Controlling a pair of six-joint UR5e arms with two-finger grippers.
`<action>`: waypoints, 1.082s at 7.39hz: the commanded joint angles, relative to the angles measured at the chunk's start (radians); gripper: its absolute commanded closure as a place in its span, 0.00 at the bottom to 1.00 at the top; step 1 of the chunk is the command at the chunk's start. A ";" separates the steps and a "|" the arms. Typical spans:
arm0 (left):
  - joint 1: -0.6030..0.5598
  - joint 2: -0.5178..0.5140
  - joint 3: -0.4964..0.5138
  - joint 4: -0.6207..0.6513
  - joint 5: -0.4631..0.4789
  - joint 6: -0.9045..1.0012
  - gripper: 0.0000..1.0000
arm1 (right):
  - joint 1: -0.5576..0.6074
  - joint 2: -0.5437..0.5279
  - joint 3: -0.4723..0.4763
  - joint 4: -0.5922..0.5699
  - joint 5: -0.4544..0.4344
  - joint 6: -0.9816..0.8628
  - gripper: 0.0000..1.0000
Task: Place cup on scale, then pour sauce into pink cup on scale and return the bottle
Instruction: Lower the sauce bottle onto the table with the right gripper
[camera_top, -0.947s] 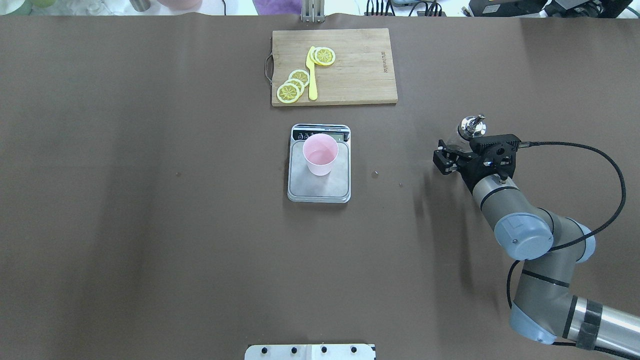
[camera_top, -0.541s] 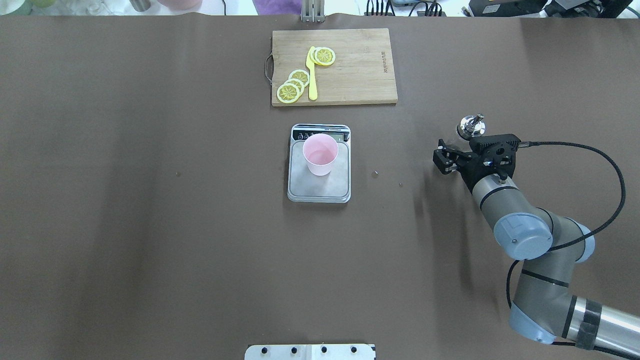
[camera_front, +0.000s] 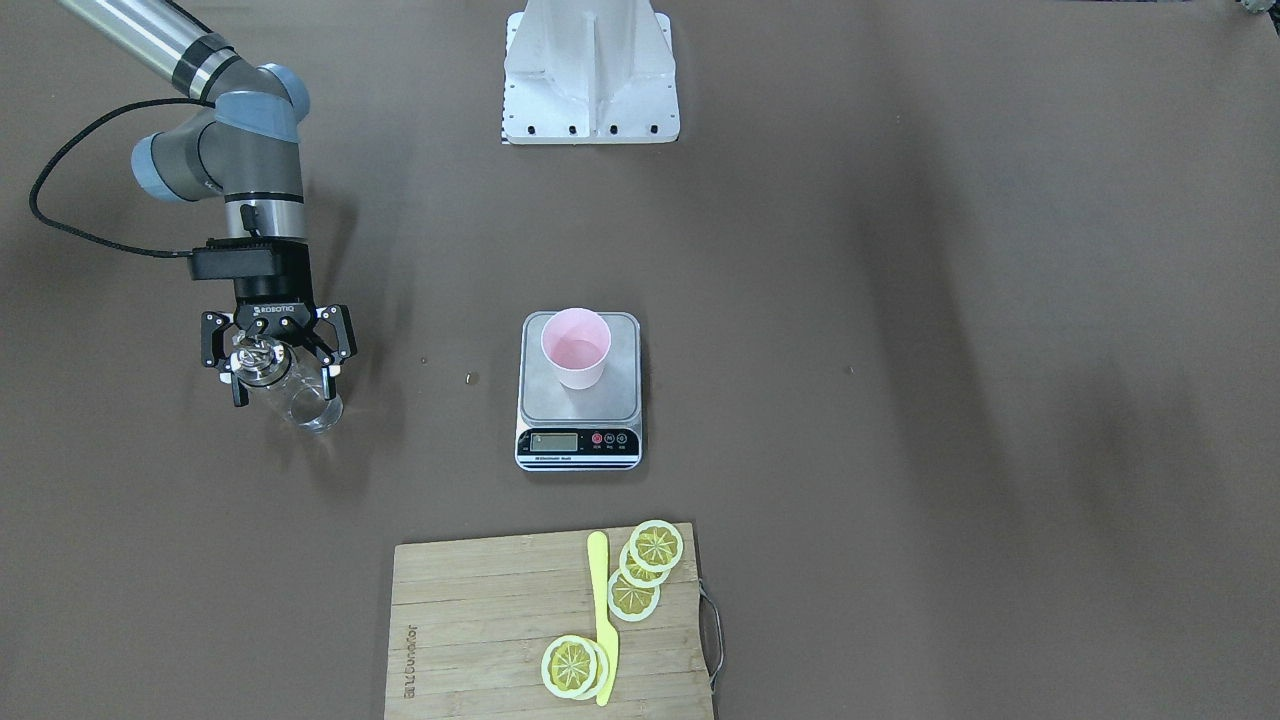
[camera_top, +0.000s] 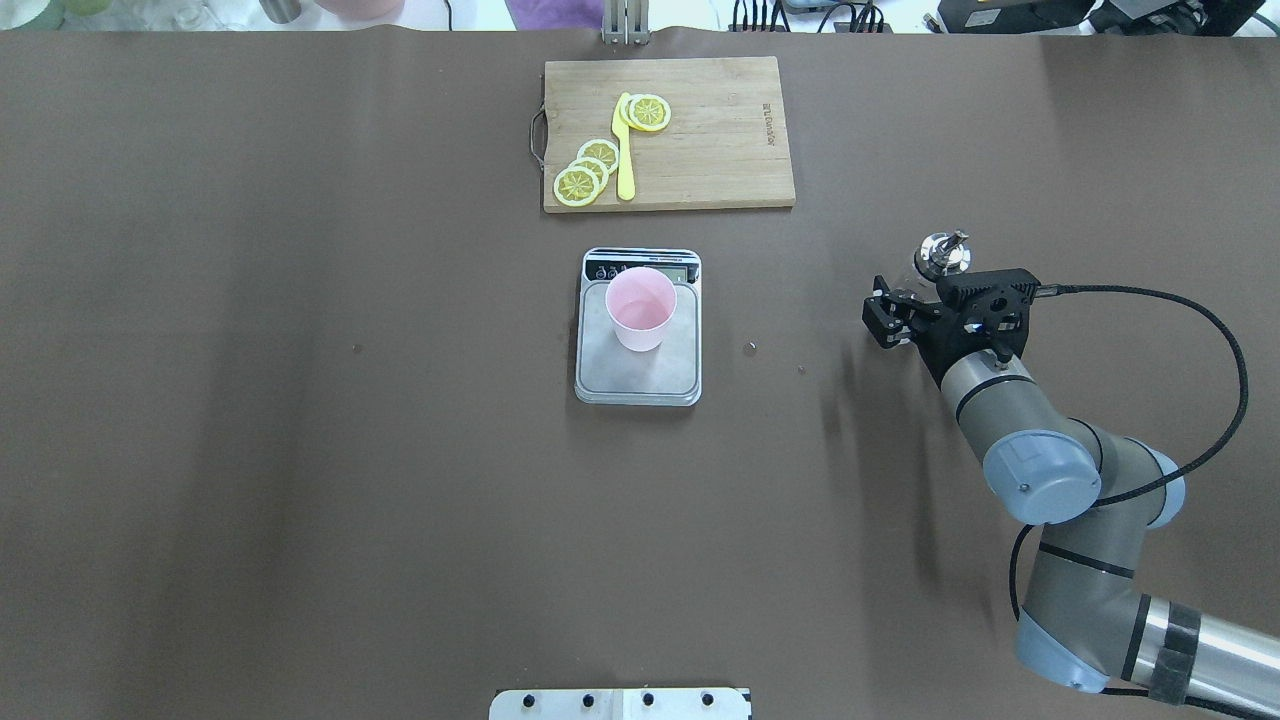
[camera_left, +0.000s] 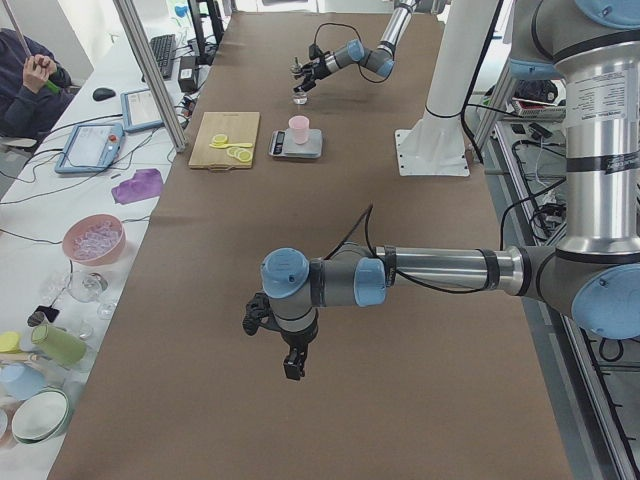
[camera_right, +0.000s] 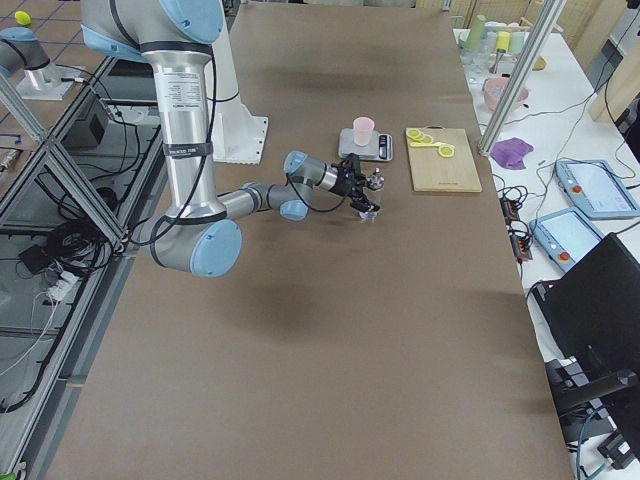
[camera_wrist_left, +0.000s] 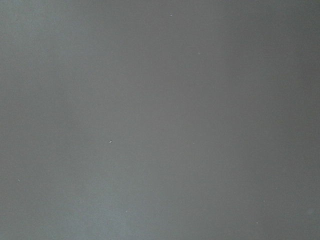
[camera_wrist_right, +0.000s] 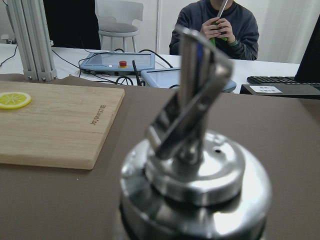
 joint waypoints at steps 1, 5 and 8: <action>0.000 -0.002 0.002 0.000 0.000 0.000 0.01 | -0.041 -0.004 0.009 0.000 -0.052 0.021 0.00; 0.000 -0.002 -0.001 0.000 0.002 0.000 0.01 | -0.124 -0.066 0.057 0.026 -0.136 0.054 0.00; 0.000 -0.002 -0.001 0.000 0.002 0.000 0.01 | -0.206 -0.164 0.115 0.028 -0.219 0.098 0.00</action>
